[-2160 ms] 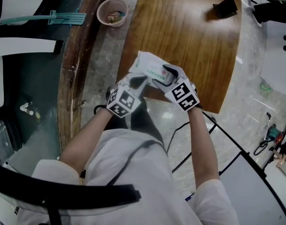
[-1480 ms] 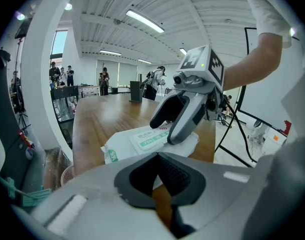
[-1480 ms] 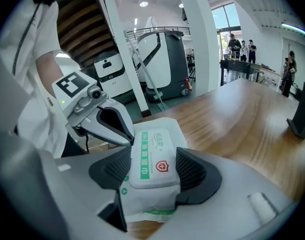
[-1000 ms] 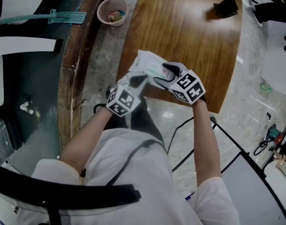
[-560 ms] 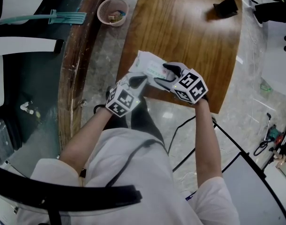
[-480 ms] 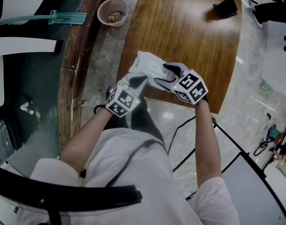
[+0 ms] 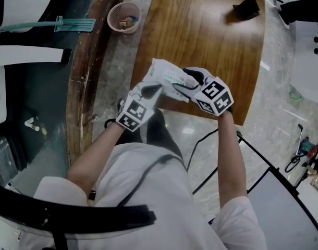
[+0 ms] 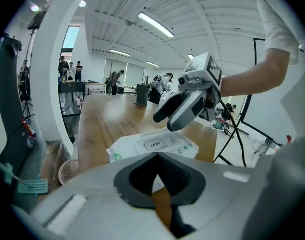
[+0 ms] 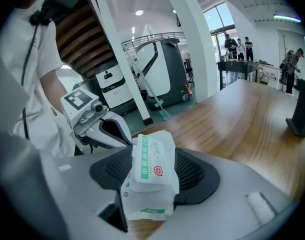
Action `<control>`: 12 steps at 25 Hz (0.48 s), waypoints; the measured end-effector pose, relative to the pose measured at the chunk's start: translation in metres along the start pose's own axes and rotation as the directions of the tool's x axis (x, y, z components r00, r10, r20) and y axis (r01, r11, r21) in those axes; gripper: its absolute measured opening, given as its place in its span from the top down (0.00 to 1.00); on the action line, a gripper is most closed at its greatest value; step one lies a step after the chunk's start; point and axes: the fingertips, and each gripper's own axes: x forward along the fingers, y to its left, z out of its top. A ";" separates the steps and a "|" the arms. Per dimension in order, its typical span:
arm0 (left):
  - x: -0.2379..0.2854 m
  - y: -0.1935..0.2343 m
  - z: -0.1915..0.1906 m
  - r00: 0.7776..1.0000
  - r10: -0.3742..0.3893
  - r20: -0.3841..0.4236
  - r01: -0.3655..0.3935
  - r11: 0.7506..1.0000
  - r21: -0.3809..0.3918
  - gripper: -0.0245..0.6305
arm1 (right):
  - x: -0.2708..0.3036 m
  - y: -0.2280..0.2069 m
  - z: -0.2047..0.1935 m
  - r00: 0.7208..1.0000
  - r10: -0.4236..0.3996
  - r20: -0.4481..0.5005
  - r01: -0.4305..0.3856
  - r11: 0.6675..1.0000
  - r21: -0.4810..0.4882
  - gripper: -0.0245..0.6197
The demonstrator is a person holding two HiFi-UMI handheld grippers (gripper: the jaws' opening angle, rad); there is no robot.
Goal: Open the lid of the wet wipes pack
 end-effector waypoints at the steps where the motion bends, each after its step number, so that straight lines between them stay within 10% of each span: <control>1: -0.001 0.001 0.002 1.000 0.001 0.004 -0.001 1.000 0.001 0.95 | -0.002 -0.001 0.002 1.000 -0.007 0.010 0.007 1.000 0.001 0.54; 12: -0.001 0.004 0.021 1.000 0.002 0.024 -0.002 1.000 0.002 0.95 | -0.019 -0.030 0.018 0.990 -0.109 0.092 0.109 0.994 0.005 0.71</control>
